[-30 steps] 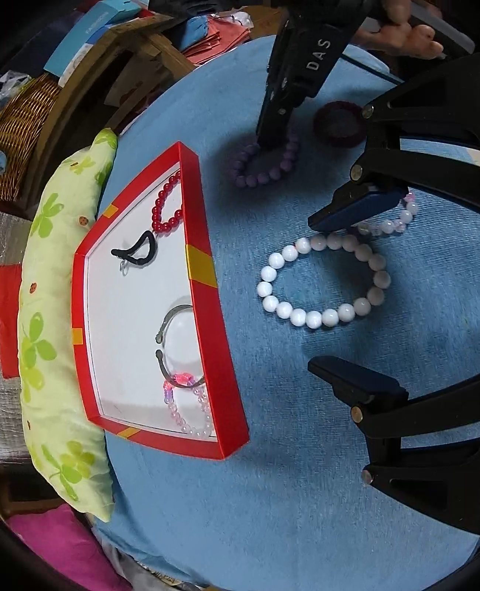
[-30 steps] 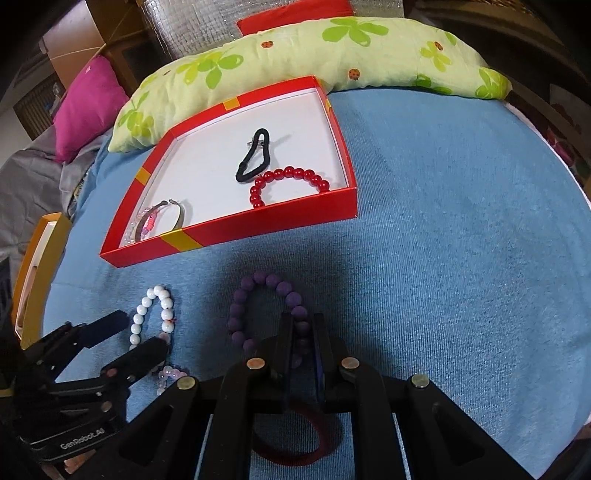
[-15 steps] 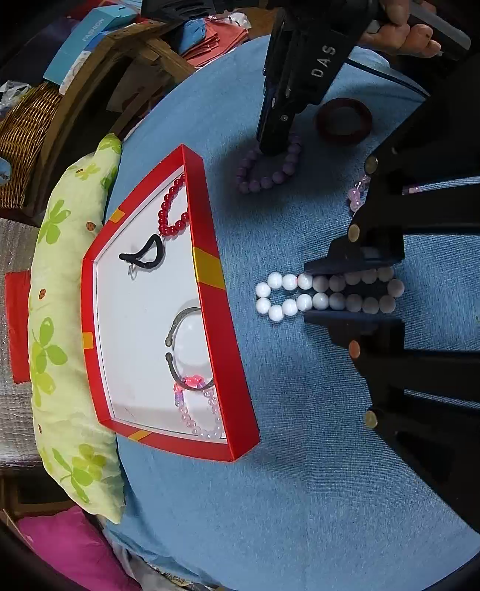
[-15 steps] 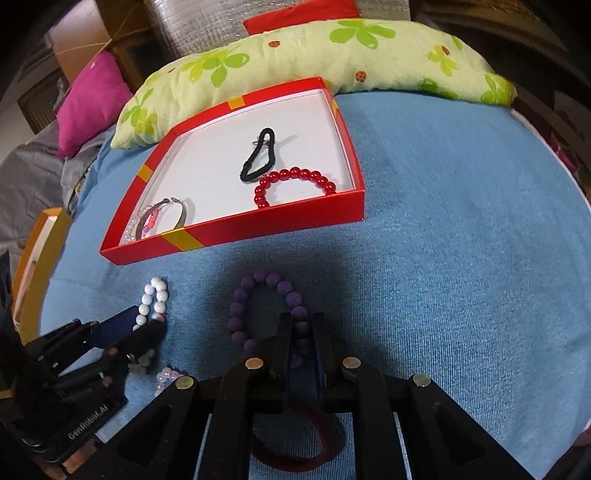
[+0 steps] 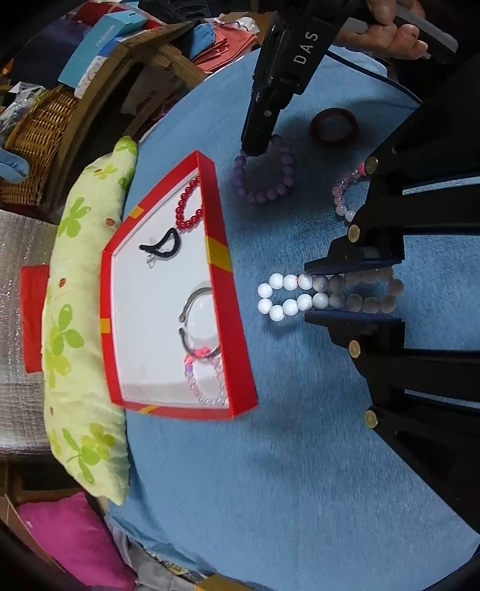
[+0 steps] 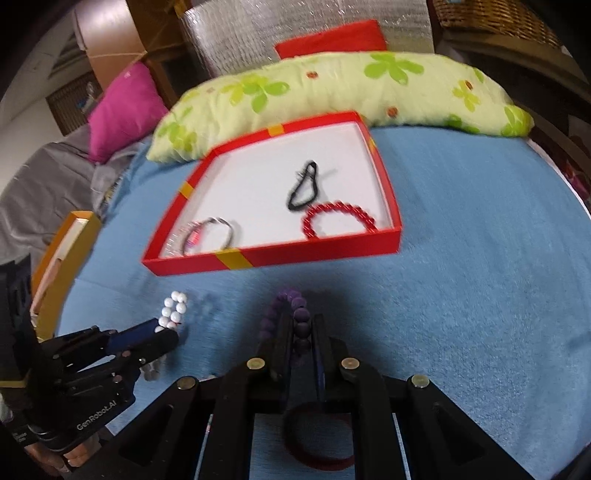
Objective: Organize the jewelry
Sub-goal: 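Grasp the white pearl bracelet with the left gripper while the right gripper lifts the purple bracelet, then carry the pearl and purple bracelets into the red box and open both grippers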
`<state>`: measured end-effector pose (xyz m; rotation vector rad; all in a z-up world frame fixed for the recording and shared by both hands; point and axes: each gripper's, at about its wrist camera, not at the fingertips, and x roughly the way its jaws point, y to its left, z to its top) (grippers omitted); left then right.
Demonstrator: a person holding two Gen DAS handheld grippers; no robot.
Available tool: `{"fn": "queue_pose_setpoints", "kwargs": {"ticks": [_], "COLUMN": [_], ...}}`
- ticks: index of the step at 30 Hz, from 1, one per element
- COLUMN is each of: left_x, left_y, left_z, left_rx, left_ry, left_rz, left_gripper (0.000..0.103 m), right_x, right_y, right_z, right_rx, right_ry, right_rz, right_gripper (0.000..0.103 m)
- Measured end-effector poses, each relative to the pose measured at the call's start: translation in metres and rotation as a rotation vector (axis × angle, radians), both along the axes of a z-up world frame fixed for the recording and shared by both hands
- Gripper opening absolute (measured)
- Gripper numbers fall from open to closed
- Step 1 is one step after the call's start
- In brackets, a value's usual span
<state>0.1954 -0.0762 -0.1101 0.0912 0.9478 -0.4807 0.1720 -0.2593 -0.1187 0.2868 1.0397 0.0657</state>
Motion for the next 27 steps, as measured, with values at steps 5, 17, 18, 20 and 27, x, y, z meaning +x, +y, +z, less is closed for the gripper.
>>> {"fn": "queue_pose_setpoints", "kwargs": {"ticks": [5,17,18,20,27], "left_x": [-0.005,-0.004,-0.003,0.000,0.024], "left_y": [0.008,0.016,0.017,0.017,0.011], "left_z": [0.010,0.026,0.028,0.032,0.043], "left_rx": [-0.021,-0.036,-0.041,-0.050,-0.040], "left_ry": [-0.019,-0.069,-0.073,-0.084,-0.138], "left_rz": [0.000,0.029,0.030,0.030,0.042], "left_gripper": [0.020,0.020,0.020,0.020,0.020], "right_x": [-0.003,-0.005,-0.003,0.000,0.030], "right_y": [0.012,0.021,0.020,0.018,0.011], "right_z": [0.016,0.042,0.045,0.049,0.052], "right_rx": [0.017,0.104,0.114,0.126,0.175], "right_ry": [-0.080,-0.206,-0.217,-0.237,-0.249], "right_rz": [0.037,0.077,0.074,0.066,0.021], "right_gripper": [0.011,0.011,0.011,0.011,0.011]}}
